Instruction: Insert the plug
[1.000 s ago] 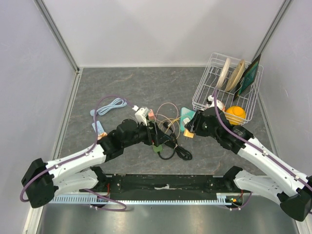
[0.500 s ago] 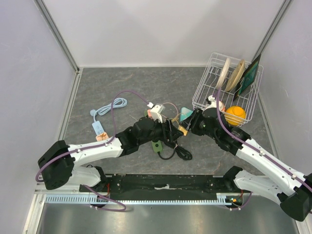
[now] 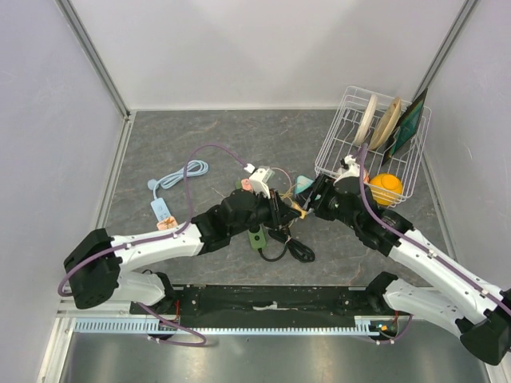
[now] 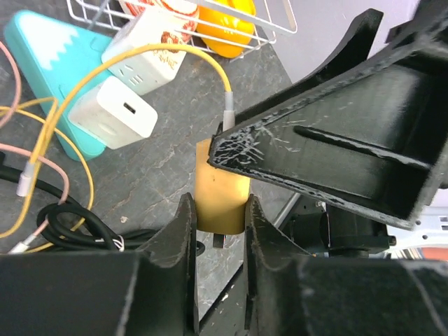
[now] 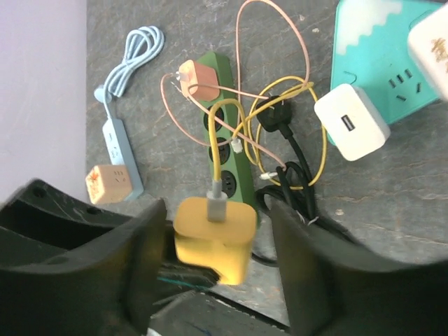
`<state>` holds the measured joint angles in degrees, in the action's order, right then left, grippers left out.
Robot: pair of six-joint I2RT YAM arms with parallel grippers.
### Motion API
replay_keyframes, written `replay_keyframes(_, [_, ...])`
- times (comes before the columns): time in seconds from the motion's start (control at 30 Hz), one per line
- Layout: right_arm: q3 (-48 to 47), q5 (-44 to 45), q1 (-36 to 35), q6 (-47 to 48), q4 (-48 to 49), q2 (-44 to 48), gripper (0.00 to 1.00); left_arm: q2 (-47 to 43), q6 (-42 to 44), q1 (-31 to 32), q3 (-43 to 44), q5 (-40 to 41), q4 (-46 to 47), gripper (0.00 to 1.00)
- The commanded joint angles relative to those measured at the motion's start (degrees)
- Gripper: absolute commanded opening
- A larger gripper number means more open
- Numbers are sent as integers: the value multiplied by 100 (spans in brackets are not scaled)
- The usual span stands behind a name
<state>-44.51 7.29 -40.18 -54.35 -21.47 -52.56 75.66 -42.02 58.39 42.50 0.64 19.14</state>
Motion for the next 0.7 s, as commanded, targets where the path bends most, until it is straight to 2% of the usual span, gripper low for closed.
replay_keyframes(0.0, [-777,517,10,380,320,272,78,-516,658,-20,741,638,-330,2])
replay_keyframes(0.07, [-1328,773,28,739,223,272,90,-578,931,-56,1327,735,-743,2])
replay_keyframes(0.1, [-1515,1070,28,872,205,290,92,-605,1176,-108,1557,770,-866,2])
replay_keyframes(0.23, [-2227,1756,37,1330,205,395,95,-474,1696,-424,2743,526,-1394,2])
replay_keyframes(0.27, [-2368,1863,37,1409,205,482,96,-412,1758,-512,3312,411,-1595,2])
replay_keyframes(0.33, [-2396,2091,28,1567,327,623,96,-158,1951,-741,3929,122,-1816,2])
replay_keyframes(0.43, [-2203,2206,28,1699,530,922,96,220,2285,-838,5456,-177,-2317,2])
replay_keyframes(0.57, [-1834,2050,37,1822,741,1291,96,362,2383,-847,5980,-398,-2388,2])
replay_keyframes(0.63, [-1650,1909,28,1884,820,1353,96,345,2243,-934,5788,-521,-2379,2])
replay_keyframes(0.67, [-1596,1786,37,1919,855,1388,96,336,2146,-978,5387,-617,-2345,2])
